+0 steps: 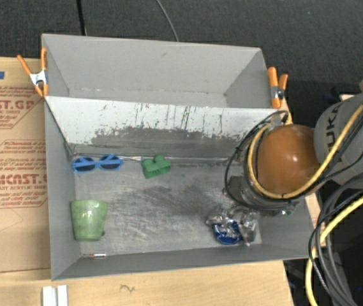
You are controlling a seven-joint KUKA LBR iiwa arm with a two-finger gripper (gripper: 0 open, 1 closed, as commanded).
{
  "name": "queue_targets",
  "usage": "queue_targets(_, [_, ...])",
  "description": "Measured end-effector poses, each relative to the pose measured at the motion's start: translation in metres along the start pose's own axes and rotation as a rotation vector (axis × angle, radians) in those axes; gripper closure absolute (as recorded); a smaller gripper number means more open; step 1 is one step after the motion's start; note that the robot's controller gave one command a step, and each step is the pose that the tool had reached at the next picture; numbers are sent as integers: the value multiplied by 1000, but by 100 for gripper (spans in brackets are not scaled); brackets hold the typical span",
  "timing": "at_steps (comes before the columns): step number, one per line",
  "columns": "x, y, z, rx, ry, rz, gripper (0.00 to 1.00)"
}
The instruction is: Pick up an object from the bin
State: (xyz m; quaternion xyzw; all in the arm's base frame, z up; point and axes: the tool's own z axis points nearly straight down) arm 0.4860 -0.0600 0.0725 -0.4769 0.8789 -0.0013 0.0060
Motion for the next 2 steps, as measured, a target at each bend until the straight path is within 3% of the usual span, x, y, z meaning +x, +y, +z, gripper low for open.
queue_targets(1, [-5,-18,-125,-6,4,-396,100])
queue_targets(2, [-19,-6,-161,-6,4,-409,100])
